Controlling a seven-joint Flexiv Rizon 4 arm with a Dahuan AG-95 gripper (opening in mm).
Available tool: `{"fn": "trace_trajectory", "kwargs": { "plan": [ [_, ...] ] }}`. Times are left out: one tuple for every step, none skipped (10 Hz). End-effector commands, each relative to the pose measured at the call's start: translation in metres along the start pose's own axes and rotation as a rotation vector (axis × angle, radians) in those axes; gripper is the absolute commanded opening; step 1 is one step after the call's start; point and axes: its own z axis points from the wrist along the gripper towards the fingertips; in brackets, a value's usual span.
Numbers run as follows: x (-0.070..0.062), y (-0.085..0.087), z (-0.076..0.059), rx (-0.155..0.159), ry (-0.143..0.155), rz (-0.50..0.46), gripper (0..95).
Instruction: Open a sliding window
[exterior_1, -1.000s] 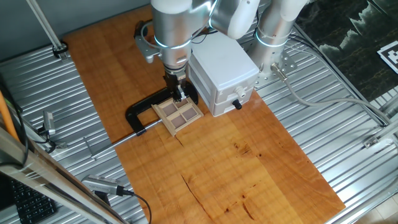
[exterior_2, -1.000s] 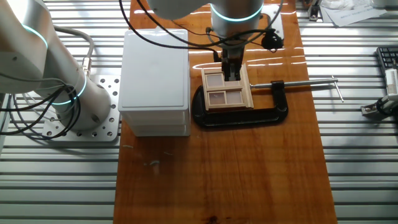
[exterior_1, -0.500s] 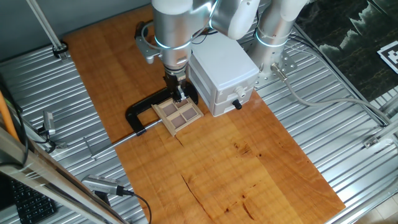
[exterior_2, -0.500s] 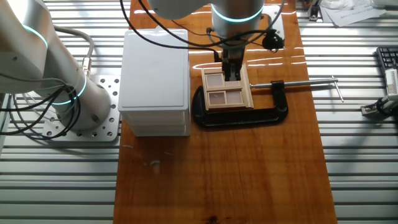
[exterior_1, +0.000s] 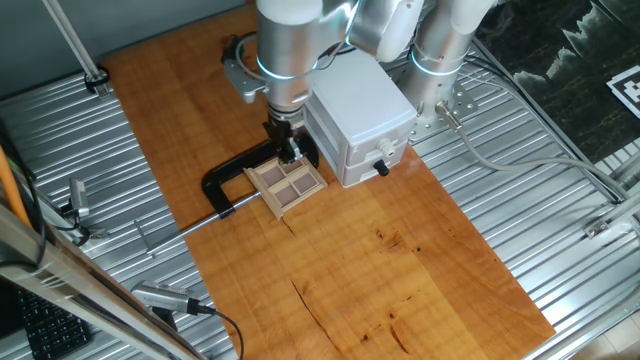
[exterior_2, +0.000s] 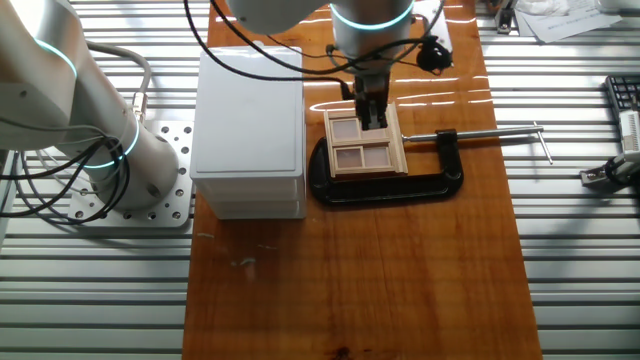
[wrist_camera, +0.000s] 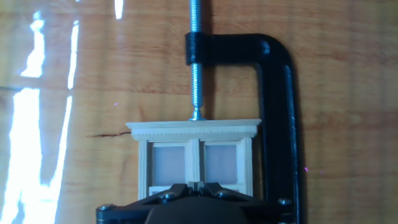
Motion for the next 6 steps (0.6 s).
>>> {"fn": "trace_trajectory", "kwargs": {
  "plan": [
    [-0.0011,0.0005,0.0002,-0.04,0.006,-0.026,0.0],
    [-0.0011,0.0005,0.0002,-0.041,0.004,-0.023,0.0],
    [-0.0011,0.0005,0.0002,-0.023,-0.009,-0.027,0.0],
    [-0.0011,0.0005,0.0002,-0.008,0.007,-0.027,0.0],
    [-0.0011,0.0005,0.0002,-0.012,0.006,-0.019,0.0],
    [-0.0011,0.0005,0.0002,-0.009,0.006,-0.014,0.0]
  ]
}}
